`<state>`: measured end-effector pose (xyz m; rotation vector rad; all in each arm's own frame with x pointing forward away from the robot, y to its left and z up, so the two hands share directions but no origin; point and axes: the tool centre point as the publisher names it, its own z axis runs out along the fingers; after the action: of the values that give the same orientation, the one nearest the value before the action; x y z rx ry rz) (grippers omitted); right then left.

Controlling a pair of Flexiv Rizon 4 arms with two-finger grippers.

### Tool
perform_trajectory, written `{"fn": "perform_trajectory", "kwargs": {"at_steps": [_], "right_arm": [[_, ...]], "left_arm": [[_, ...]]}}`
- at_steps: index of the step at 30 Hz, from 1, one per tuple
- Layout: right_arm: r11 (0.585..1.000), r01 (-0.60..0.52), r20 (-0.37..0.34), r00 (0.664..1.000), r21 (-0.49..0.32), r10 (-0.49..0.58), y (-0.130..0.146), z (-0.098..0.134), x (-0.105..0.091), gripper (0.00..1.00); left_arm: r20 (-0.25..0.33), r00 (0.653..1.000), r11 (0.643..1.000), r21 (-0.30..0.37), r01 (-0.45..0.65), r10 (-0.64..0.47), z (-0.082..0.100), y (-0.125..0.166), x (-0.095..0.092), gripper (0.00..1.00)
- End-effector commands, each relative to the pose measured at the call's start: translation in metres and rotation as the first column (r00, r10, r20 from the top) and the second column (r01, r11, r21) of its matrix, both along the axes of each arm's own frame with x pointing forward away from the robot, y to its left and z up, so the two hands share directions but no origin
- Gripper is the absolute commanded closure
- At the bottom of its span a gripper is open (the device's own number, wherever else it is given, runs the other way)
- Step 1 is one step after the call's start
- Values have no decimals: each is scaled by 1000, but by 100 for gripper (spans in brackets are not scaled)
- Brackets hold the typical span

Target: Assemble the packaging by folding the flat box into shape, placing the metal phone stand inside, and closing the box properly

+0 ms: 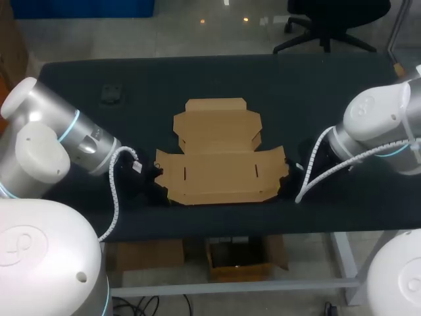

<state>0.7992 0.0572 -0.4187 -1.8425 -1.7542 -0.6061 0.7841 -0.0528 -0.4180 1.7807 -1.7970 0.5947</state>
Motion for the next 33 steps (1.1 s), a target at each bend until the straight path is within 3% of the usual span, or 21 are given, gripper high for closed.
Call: {"fn": "perform_trajectory", "kwargs": {"at_steps": [1, 33], "right_arm": [[1000, -1, 5, 1000, 13, 1, 0, 0, -1, 100], [1000, 12, -42, 999, -3, -12, 20, 6, 5, 100]], "left_arm": [[3, 1000, 1000, 9, -1, 1, -1, -3, -2, 100], [33, 999, 998, 61, 9, -11, 14, -11, 1, 100]]}}
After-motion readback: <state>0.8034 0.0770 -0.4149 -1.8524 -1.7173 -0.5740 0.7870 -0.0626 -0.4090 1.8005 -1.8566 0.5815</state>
